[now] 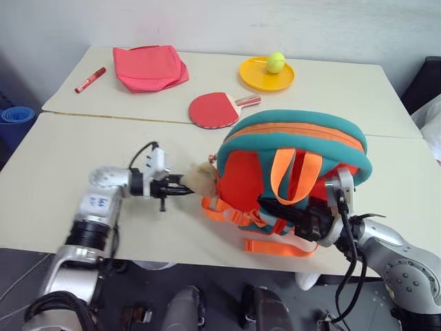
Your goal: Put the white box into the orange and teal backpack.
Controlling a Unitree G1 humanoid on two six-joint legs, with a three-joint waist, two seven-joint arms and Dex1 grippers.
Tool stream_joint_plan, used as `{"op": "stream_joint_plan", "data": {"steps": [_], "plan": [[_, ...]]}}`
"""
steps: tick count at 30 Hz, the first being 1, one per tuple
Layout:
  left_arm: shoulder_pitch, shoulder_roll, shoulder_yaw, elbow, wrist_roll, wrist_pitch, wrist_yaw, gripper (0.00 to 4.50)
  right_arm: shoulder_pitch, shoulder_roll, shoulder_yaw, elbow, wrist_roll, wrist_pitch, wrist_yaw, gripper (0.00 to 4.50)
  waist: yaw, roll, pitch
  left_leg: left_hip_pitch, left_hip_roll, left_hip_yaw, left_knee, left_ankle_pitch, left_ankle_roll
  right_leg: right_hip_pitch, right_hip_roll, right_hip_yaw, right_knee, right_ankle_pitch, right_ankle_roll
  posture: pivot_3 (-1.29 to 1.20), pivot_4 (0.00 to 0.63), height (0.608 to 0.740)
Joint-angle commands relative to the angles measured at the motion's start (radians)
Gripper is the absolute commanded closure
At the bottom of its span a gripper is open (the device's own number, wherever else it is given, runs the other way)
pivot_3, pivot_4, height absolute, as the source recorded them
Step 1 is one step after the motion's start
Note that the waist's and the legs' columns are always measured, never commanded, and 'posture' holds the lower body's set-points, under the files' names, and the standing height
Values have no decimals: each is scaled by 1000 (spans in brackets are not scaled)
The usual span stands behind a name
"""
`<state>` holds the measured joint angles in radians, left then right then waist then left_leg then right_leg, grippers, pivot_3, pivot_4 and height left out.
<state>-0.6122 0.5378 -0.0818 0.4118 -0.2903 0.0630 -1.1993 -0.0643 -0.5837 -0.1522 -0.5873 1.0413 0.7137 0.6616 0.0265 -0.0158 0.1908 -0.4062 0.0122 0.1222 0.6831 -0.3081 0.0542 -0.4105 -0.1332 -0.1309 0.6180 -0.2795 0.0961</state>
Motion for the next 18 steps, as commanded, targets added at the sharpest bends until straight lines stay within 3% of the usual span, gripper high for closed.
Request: {"op": "stream_joint_plan", "data": {"steps": [1, 2, 7, 11, 14, 16, 18], "plan": [[33, -3, 14, -124, 4, 60, 73, 3973, 4, 26, 2, 18, -160, -144, -5, 4500, -2, 0, 0, 0, 0, 0, 0, 0, 0, 0, 0, 0, 0, 0, 0, 0, 150, 740], [43, -3, 22, -147, -11, 74, 70, 3973, 8, 19, 10, 30, -212, -181, 14, 4500, -3, 0, 0, 0, 0, 0, 0, 0, 0, 0, 0, 0, 0, 0, 0, 0, 150, 740], [132, 90, 104, -268, -102, 167, 7, 2349, 93, -75, -29, 29, -315, -288, 155, 2882, -5, 0, 0, 0, 0, 0, -1, 0, -1, 0, 1, 0, 0, 0, 0, 0, 150, 740], [266, 228, 242, -338, -183, 215, -46, 1073, 271, -203, -264, -5, -294, -296, 272, 1505, -4, 1, 0, 1, 1, 0, -1, -1, -1, 0, -1, 0, -1, 0, 0, 0, 150, 740], [367, 257, 344, -376, -212, 222, 5, 140, 422, -260, -387, 94, -386, -409, 417, 475, -2, 1, 0, 2, 2, -1, -1, -1, -2, 3, -2, 0, -4, 0, 0, 0, 150, 740], [430, 246, 421, -400, -236, 220, 49, 0, 469, -280, -435, 247, -494, -578, 503, 22, 2, 1, 0, 4, 2, -2, -2, -4, -1, 5, -2, 0, -9, 0, 0, 0, 150, 740], [504, 256, 443, -433, -218, 172, 31, 0, 463, -288, -452, 404, -542, -678, 549, 22, -2, 0, 0, 4, 2, -2, -1, -6, 0, 6, -3, 0, -10, 0, 0, 0, 150, 740]]}}
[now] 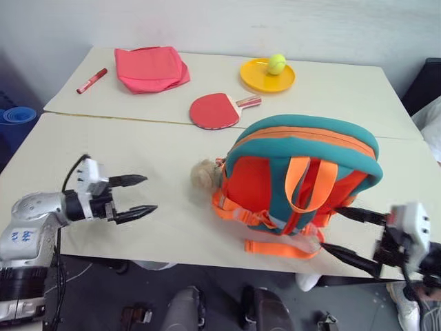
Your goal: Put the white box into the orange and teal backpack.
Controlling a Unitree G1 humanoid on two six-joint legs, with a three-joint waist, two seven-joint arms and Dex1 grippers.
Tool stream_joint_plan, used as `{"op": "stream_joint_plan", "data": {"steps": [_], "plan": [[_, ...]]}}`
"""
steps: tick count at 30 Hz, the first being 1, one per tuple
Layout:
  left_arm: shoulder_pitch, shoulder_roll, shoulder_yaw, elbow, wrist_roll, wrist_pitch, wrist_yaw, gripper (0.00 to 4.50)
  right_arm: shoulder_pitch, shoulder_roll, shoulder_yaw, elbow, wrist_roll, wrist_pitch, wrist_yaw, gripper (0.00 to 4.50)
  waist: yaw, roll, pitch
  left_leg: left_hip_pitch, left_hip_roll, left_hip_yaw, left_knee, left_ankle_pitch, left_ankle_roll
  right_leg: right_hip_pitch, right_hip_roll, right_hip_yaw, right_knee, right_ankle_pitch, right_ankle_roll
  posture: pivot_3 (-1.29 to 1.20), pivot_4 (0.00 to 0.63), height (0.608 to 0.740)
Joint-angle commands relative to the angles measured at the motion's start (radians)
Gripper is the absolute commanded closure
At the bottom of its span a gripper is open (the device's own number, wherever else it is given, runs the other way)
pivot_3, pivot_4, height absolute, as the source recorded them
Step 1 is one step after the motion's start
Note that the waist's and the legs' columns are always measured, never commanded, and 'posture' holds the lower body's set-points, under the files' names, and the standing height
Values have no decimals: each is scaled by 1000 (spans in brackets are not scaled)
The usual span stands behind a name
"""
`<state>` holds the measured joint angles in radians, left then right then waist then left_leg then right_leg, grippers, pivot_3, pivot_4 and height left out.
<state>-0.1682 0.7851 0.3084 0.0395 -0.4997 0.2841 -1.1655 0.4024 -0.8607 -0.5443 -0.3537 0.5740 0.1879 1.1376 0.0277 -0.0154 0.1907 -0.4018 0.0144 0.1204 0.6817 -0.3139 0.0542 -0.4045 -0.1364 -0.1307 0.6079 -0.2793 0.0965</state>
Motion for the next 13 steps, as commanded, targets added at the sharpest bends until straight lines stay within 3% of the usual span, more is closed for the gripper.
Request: {"op": "stream_joint_plan", "data": {"steps": [1, 6, 13], "plan": [[89, 13, 56, -73, 3, -66, -7, 0, -19, -11, -63, 233, -86, -190, 85, 22, -5, 0, 0, 2, 0, 1, 0, -1, -1, 1, 0, 0, -1, 0, 0, 0, 150, 740], [251, -11, 54, -187, 21, -88, 31, 0, -127, -37, -12, 399, -141, -289, 116, 22, -18, 4, 2, 7, 1, 3, -2, -4, -5, 4, 0, 3, -1, -1, -2, 0, 150, 740], [252, -2, 36, -187, 103, -193, 75, 0, -211, -24, 70, 412, -147, -305, 134, 22, -18, 7, 2, 15, 3, 2, -8, -5, -12, 8, 0, 2, 0, -3, -6, 0, 150, 740]]}}
